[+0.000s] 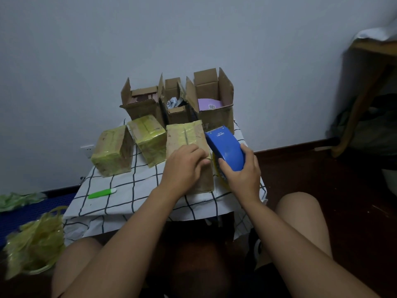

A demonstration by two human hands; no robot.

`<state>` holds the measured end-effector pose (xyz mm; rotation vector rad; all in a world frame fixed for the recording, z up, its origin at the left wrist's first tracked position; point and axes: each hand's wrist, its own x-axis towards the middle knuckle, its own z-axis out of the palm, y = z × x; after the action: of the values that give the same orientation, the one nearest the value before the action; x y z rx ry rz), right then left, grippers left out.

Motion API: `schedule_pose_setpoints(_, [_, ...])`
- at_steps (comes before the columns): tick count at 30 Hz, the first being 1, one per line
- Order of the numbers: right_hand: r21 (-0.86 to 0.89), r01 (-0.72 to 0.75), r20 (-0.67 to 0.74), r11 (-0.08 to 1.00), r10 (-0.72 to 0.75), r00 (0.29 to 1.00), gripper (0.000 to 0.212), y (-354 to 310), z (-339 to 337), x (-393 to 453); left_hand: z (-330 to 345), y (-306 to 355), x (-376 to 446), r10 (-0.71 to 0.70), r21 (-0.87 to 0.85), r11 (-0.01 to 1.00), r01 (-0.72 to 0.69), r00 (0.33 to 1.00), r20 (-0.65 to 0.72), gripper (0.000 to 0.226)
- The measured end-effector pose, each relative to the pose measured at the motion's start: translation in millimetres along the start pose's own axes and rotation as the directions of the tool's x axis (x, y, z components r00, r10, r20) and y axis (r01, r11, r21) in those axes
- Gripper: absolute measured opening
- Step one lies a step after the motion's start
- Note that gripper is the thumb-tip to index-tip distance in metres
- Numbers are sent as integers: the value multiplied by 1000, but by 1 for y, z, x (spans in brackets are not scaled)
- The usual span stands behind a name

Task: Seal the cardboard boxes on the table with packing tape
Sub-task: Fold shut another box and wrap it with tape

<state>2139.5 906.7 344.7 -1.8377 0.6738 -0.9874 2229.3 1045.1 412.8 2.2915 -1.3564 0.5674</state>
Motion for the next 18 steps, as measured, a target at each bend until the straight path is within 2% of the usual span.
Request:
schedule_pose_setpoints(5, [-2, -4, -2, 1000, 4, 1000, 69, 0, 0, 0, 2, 0, -2, -47, -20, 999, 47, 999, -20, 5])
schedule_pose_setpoints(7, [1, 1, -1, 1000, -1, 1000, 69, 1, 1, 0, 0, 2, -3, -17, -3, 1000, 17, 1000, 18, 17])
schedule_pose_setpoints(9, [15, 1, -5, 1000, -1, 1000, 68, 1, 0, 0, -2, 4, 0, 69, 104, 991, -82, 990, 122, 38])
schedule_pose_setpoints(10, [17, 0, -7, 1000, 0, 1000, 68, 0, 0, 0, -3, 6, 3, 90, 168, 978, -122, 979, 185, 41])
schedule_pose_setpoints(12, [16, -3, -2, 1000, 3, 1000, 68, 1, 0, 0, -6, 7, 9, 73, 227, 965, -133, 964, 254, 31])
schedule_pose_setpoints(14, [15, -2, 0, 1000, 2, 1000, 68, 0, 0, 0, -7, 10, 9, 72, 235, 964, -126, 972, 225, 20])
schedule_pose_setpoints(18, [19, -4, 0, 1000, 4, 1000, 68, -1, -2, 0, -1, 9, 6, 60, 260, 960, -109, 980, 189, 20])
